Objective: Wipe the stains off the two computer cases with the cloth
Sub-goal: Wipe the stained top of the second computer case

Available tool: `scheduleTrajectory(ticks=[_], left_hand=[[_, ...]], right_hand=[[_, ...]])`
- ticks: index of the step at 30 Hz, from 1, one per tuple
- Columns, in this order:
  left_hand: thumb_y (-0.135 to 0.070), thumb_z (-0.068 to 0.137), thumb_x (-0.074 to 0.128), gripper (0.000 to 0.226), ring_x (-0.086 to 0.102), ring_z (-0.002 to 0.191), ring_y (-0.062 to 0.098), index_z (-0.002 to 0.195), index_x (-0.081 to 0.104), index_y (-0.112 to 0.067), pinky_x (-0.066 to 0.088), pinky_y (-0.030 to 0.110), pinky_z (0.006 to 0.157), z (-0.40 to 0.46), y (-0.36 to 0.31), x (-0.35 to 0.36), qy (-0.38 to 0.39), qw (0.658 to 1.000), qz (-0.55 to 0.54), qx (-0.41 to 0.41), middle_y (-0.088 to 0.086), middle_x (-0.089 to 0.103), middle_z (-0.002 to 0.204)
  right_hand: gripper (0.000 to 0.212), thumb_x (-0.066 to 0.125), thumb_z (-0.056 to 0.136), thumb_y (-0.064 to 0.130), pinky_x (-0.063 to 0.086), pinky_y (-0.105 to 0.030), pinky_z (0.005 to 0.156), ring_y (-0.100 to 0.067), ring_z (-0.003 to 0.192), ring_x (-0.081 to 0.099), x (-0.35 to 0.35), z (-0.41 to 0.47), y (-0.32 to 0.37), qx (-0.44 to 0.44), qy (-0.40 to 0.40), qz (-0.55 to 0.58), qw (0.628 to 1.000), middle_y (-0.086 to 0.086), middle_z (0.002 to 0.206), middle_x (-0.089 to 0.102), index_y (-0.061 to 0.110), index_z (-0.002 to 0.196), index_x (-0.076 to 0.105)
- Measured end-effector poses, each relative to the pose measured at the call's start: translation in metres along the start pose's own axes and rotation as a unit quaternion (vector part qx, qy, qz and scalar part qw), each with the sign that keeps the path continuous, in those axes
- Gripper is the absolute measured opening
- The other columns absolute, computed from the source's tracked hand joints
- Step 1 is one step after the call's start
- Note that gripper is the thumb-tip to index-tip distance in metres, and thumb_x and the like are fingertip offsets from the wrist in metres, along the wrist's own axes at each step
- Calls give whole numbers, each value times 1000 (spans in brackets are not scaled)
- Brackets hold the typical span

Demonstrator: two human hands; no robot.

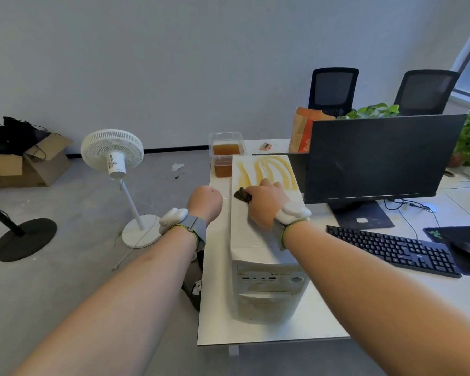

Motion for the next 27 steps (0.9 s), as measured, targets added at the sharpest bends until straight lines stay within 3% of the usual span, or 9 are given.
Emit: scheduleTrajectory(ticks=[3, 5, 8, 13, 15, 18, 22, 25, 27], left_hand=[[-11, 94, 41, 16, 39, 74, 28, 81, 48, -16, 32, 34, 65, 8, -11, 3, -14, 997, 34, 67, 8, 45, 81], [-17, 96, 41, 24, 53, 98, 32, 112, 58, -15, 40, 36, 80, 13, -14, 12, 15, 993, 74, 86, 9, 56, 111], [-24, 89, 49, 60, 45, 137, 32, 148, 44, -15, 39, 44, 108, 13, -27, 15, 53, 988, 64, 129, 6, 41, 155], [-67, 51, 76, 89, 51, 110, 27, 117, 48, -15, 48, 49, 95, 23, -30, 38, 183, 960, 91, 192, 0, 49, 121], [-75, 48, 79, 113, 47, 126, 29, 134, 44, -10, 45, 51, 104, 27, -31, 42, 200, 950, 117, 209, 3, 44, 140], [-82, 42, 75, 130, 40, 138, 26, 145, 42, -10, 40, 49, 112, 33, -39, 33, 205, 935, 171, 231, 0, 39, 152], [-74, 57, 84, 122, 34, 147, 23, 154, 40, -14, 34, 46, 118, 40, -47, 21, 227, 904, 269, 242, -2, 35, 161], [-70, 64, 85, 112, 32, 148, 23, 152, 45, -13, 35, 43, 118, 44, -56, 22, 223, 883, 325, 254, -2, 31, 163], [-72, 58, 87, 106, 45, 135, 28, 136, 56, -8, 45, 47, 108, 43, -63, 25, 222, 872, 354, 254, 3, 41, 152]], right_hand=[[39, 50, 90, 20, 49, -42, 88, -27, 102, 40, 3, -11, 12, -57, -44, 19, 997, 0, 111, 45, 31, 125, 63], [34, 55, 93, 29, 53, -40, 85, -22, 104, 49, -2, -21, 7, -93, -31, 57, 994, 2, 112, 52, 33, 124, 69], [26, 62, 94, 43, 54, -41, 84, -20, 103, 49, -15, -20, -25, -43, -45, 39, 997, 4, 109, 52, 31, 112, 74], [20, 57, 88, 29, 49, -29, 61, -24, 80, 62, -20, 0, -34, 69, -53, -6, 996, 1, 90, 65, 22, 90, 75], [22, 56, 89, 24, 55, -29, 62, -24, 78, 66, -27, 9, -28, 70, -51, 39, 996, 0, 89, 68, 21, 97, 77], [30, 50, 98, 23, 57, -39, 81, -29, 98, 61, -39, 24, -16, 46, -89, 29, 995, -3, 116, 58, 24, 118, 72], [38, 53, 98, 27, 50, -42, 97, -28, 115, 51, -18, 47, 1, 36, 9, -20, 999, -1, 126, 53, 31, 134, 63], [27, 58, 92, 23, 60, -42, 85, -27, 95, 67, -22, 46, 2, 28, 42, 15, 999, -4, 104, 70, 19, 112, 76], [26, 56, 90, 19, 63, -41, 78, -27, 83, 71, -32, 45, -1, 13, 45, 23, 999, -6, 91, 75, 15, 99, 80]])
Point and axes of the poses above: each hand's wrist, its own z-axis towards the middle knuckle, its own x-axis out of the palm, y = z × x, the point moved 8 cm from there along z, towards the middle knuckle
